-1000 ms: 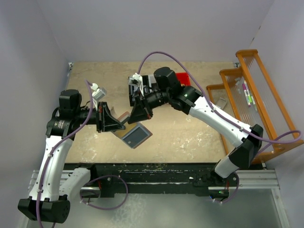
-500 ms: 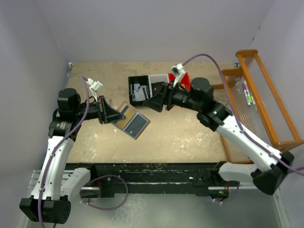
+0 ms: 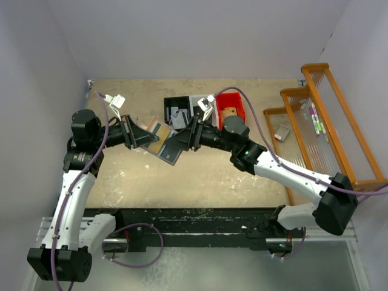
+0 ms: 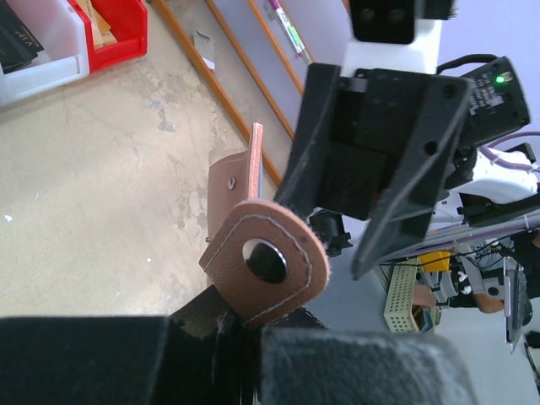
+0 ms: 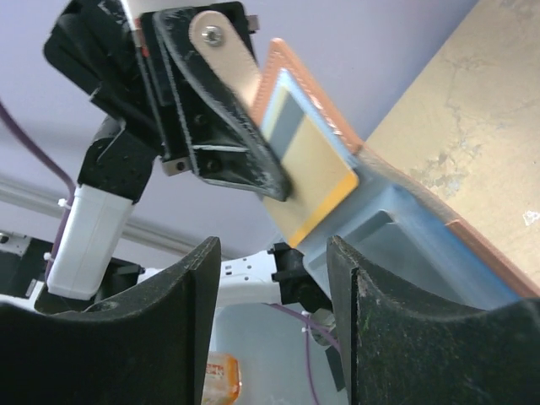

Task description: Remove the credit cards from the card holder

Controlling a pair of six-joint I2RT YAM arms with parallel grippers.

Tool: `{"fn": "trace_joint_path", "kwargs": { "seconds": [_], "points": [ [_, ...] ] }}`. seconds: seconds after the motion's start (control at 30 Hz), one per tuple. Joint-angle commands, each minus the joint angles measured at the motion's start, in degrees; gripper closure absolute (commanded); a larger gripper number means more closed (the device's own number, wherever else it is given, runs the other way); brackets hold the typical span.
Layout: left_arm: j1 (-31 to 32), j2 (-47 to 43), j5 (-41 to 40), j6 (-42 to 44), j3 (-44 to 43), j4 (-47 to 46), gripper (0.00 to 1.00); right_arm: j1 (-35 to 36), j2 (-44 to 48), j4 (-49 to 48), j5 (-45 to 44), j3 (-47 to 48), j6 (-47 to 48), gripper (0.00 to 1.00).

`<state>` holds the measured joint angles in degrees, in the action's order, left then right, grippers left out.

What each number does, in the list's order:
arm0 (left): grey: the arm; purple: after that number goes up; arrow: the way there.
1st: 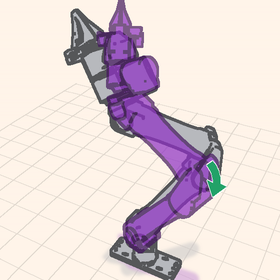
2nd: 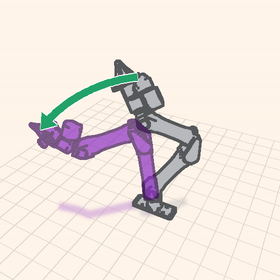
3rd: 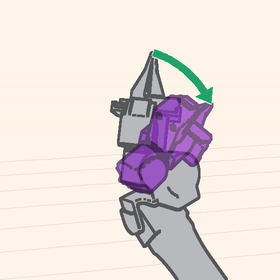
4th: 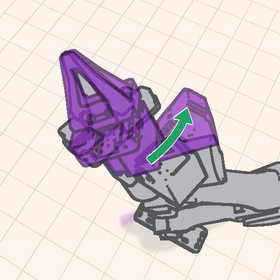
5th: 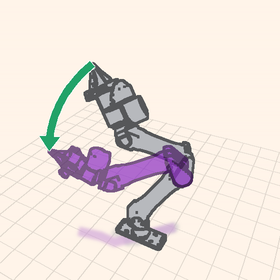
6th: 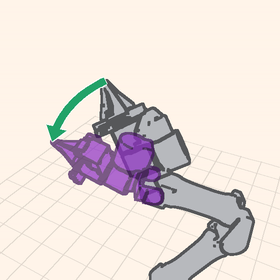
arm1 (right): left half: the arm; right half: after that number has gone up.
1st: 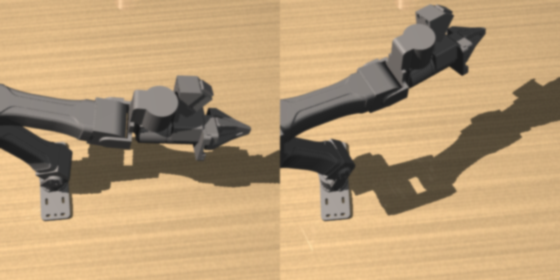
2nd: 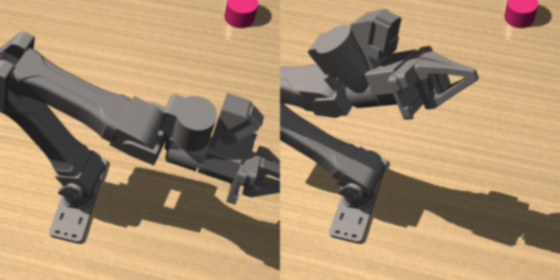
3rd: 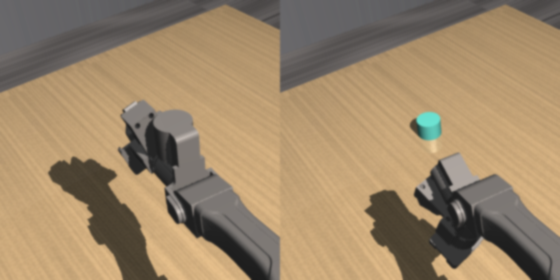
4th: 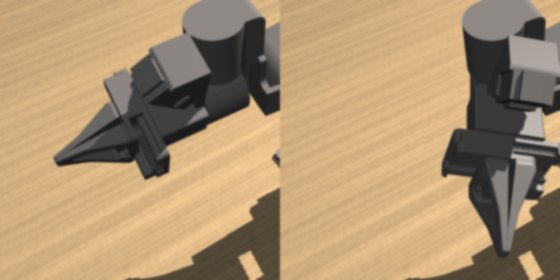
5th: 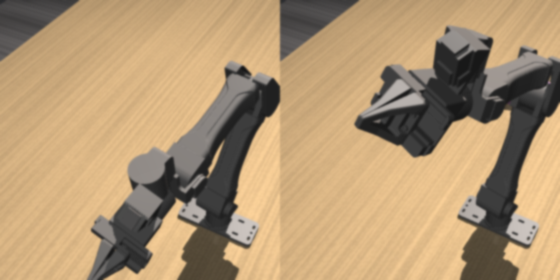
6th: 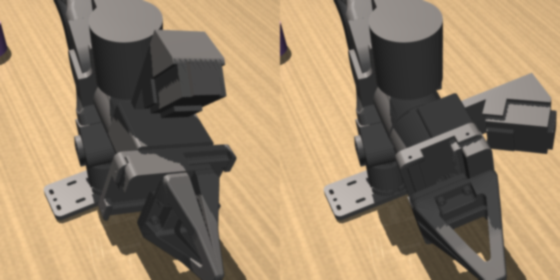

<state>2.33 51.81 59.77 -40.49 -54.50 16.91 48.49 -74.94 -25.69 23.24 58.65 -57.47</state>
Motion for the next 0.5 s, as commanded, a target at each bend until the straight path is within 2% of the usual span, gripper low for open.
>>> {"fn": "trace_joint_path", "kwargs": {
  "seconds": [0.0, 0.23, 0.47],
  "points": [
    [-0.3, -1.7, 0.8, -3.2, -0.4, -5.4, 1.0, 0.3, 0.0, -11.1, 2.3, -0.5, -4.4, 0.46],
    [-0.3, -2.0, 2.5, -6.6, 0.4, -8.9, 1.0, 0.3, -1.9, -14.7, 2.8, -4.5, -6.9, 0.52],
    [-0.3, -2.6, 5.7, -9.9, 2.1, -13.3, 1.0, 0.3, -4.4, -20.1, 3.4, -4.5, -9.2, 0.57]
  ]
}}
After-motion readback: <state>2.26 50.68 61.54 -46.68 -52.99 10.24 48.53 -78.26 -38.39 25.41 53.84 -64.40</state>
